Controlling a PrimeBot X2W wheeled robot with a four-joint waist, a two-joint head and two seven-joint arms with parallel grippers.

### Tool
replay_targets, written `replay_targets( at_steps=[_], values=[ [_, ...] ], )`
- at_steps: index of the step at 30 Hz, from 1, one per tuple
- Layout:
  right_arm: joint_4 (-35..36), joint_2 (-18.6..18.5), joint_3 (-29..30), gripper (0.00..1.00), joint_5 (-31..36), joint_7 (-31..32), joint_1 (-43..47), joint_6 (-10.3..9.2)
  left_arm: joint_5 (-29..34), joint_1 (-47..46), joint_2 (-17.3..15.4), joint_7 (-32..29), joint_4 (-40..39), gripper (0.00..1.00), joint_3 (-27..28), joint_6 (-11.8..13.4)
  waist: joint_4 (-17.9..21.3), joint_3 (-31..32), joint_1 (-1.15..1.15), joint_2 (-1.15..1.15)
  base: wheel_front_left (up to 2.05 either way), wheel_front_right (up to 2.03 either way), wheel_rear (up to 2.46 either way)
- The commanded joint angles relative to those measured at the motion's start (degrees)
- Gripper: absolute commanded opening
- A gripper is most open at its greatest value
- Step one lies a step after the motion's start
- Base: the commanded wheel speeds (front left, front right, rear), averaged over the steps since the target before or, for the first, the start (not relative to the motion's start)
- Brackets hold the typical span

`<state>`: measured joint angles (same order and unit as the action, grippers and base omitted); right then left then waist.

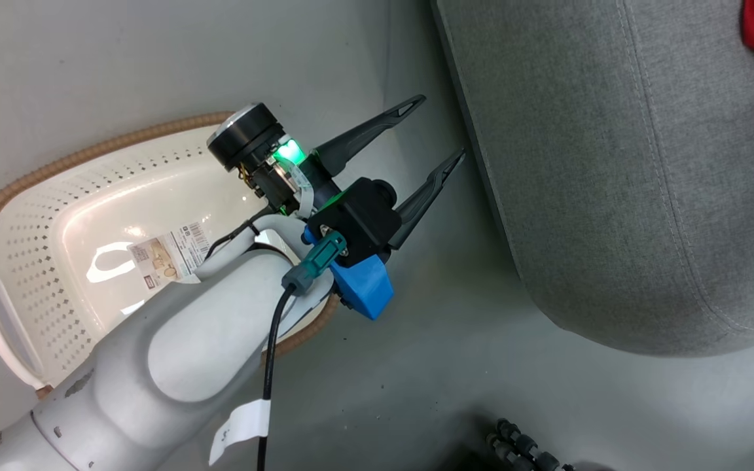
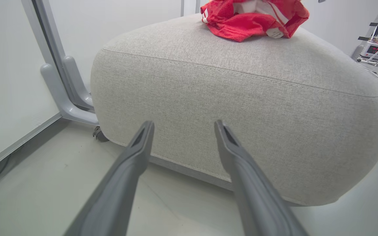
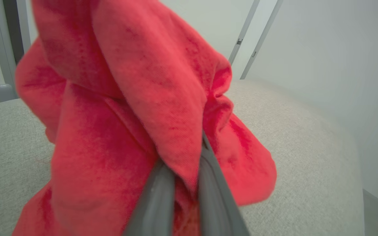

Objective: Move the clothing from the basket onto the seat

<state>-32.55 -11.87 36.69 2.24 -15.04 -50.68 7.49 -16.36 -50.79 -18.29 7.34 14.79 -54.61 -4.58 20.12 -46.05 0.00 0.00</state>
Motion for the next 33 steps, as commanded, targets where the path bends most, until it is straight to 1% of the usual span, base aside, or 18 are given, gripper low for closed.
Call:
replay_targets(
  at_steps=[1, 2, 6, 10, 14, 20, 23, 27, 33],
  values=[
    [0.1, -0.7, 0.1, 0.54, 0.5, -0.2, 0.7, 0.01, -0.2, 0.3, -0.1, 0.5, 0.1, 1.0, -0.1, 0.2, -0.2, 0.7, 0.0, 0.0, 0.0, 0.0, 0.0],
    [0.4, -1.4, 0.2, 1.0, 0.3, -0.2, 0.7, 0.0, -0.3, 0.5, 0.2, 0.8, 0.3, 1.0, -0.2, 0.3, -0.4, 1.4, 0.0, 0.0, 0.0, 0.0, 0.0],
    [2.7, -2.6, -0.9, 1.0, 0.1, -0.2, 4.0, 0.01, -1.0, 1.7, 1.4, 2.5, 1.5, 1.0, -0.6, 0.5, -1.0, 4.5, 0.0, 0.0, 0.0, 0.0, 0.0],
    [5.1, -4.1, -3.1, 1.0, -0.1, -0.2, 8.8, 0.01, -2.0, 3.1, 2.6, 4.5, 3.3, 1.0, -0.5, 0.9, -1.7, 8.7, 0.0, 0.0, 0.0, 0.0, 0.0],
    [8.1, -4.8, -5.3, 1.0, -0.8, -0.2, 14.2, 0.01, -3.4, 5.0, 3.9, 6.4, 5.3, 1.0, 0.2, 1.4, -2.7, 13.7, 0.0, 0.0, 0.0, 0.0, 0.0],
    [13.4, -4.0, -10.9, 1.0, -2.1, -0.2, 20.2, 0.0, -5.3, 8.6, 5.4, 7.8, 6.9, 1.0, 3.5, 3.2, -4.3, 20.9, 0.0, 0.0, 0.0, 0.0, 0.0],
    [16.2, -3.2, -14.6, 1.0, -2.6, -0.2, 22.8, 0.01, -5.4, 10.7, 5.9, 7.9, 5.2, 1.0, 7.1, 4.4, -5.7, 24.2, 0.0, 0.0, 0.0, 0.0, 0.0],
    [19.6, -2.0, -18.9, 1.0, -2.2, -0.2, 25.8, 0.01, -3.8, 14.4, 6.5, 7.9, 2.0, 1.0, 12.7, 5.4, -8.2, 27.9, 0.0, 0.0, 0.0, 0.0, 0.0],
    [22.0, -0.5, -24.6, 1.0, -1.5, -0.2, 28.4, 0.01, -1.0, 20.0, 7.6, 7.9, -0.3, 1.0, 21.3, 5.2, -12.2, 32.5, 0.0, 0.0, 0.0, 0.0, 0.0]
  ],
)
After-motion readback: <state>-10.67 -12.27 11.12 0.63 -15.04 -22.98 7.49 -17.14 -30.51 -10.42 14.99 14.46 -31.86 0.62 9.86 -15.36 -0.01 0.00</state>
